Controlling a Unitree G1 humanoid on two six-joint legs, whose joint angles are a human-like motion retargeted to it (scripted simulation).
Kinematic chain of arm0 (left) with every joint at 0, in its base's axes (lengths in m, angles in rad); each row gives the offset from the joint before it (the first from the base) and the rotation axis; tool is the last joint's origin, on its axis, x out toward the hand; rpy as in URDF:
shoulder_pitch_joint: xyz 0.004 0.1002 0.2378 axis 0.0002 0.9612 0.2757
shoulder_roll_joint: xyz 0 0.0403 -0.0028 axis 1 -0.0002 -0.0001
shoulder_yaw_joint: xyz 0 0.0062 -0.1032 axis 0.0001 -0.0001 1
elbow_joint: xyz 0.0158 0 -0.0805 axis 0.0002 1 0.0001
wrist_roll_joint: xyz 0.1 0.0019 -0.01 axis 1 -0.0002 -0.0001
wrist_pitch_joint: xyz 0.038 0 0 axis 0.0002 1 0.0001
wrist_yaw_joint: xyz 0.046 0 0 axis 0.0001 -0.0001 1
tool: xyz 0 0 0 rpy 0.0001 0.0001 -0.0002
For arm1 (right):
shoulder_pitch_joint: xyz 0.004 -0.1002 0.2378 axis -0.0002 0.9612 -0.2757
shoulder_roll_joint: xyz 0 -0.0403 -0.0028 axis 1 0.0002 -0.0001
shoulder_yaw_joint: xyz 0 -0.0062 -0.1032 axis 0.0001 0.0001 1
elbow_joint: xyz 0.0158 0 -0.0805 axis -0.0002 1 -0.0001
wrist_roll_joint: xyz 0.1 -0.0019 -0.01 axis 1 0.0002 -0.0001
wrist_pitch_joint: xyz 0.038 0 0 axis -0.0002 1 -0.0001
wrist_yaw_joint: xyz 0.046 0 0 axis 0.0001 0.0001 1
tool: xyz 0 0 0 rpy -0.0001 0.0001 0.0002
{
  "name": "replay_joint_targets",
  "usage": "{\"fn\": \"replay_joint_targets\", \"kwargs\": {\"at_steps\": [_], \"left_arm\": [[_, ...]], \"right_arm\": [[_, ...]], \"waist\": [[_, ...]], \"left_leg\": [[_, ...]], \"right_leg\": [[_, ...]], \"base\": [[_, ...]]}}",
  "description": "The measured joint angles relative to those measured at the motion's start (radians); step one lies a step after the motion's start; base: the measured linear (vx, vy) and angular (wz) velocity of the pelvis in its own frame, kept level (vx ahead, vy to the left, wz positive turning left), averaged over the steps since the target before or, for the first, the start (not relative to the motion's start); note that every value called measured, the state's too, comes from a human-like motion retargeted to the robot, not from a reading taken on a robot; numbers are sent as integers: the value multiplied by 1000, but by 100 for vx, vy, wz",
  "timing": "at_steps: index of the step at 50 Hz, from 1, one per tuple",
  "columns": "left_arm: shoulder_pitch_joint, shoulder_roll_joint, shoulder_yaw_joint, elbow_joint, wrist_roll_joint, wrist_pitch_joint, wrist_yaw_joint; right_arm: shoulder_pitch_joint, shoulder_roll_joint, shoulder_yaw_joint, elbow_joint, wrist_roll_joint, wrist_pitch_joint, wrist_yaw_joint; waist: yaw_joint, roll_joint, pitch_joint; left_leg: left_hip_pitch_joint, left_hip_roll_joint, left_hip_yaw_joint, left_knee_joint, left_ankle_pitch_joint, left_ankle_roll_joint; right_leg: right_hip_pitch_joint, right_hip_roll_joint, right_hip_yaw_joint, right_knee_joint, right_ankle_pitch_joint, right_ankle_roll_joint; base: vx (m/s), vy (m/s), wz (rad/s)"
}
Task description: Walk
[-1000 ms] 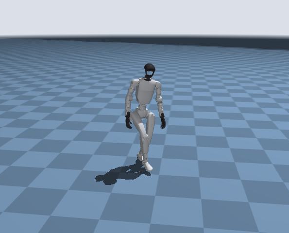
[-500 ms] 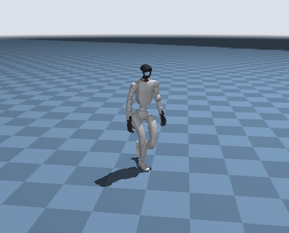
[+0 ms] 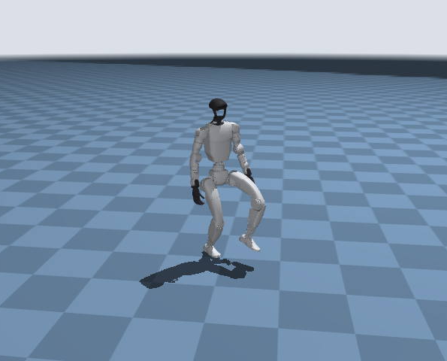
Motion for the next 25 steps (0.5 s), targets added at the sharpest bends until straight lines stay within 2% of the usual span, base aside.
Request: {"fn": "replay_joint_targets", "kwargs": {"at_steps": [5,8,16,20,25], "left_arm": [[-5,6,-19,-2,25,2,5],[-9,12,-31,-11,36,1,10],[-23,39,-51,-66,45,-13,27],[-32,58,-53,-95,38,-23,37],[-33,85,-45,-116,21,-33,45]], "right_arm": [[5,4,11,-1,-37,-2,6],[3,5,17,-1,-51,-2,11],[-13,5,34,-3,-64,-1,25],[-24,3,40,-5,-56,-1,36],[-33,0,44,-10,-28,4,55]], "waist": [[-12,-3,-4],[-19,-4,-12],[-23,-11,-34],[-22,-21,-50],[-19,-41,-80]], "left_leg": [[21,13,17,-93,-11,15],[39,23,26,-107,-55,42],[65,21,46,-86,-251,148],[58,3,59,-73,-350,202],[45,-33,71,-90,-433,245]], "right_leg": [[33,8,39,19,-27,3],[46,15,65,26,-39,9],[57,18,125,39,-42,40],[45,15,156,43,-11,71],[9,7,179,38,96,129]], "base": [[22,7,-24],[25,10,-25],[29,13,-16],[30,14,3],[29,14,13]]}}
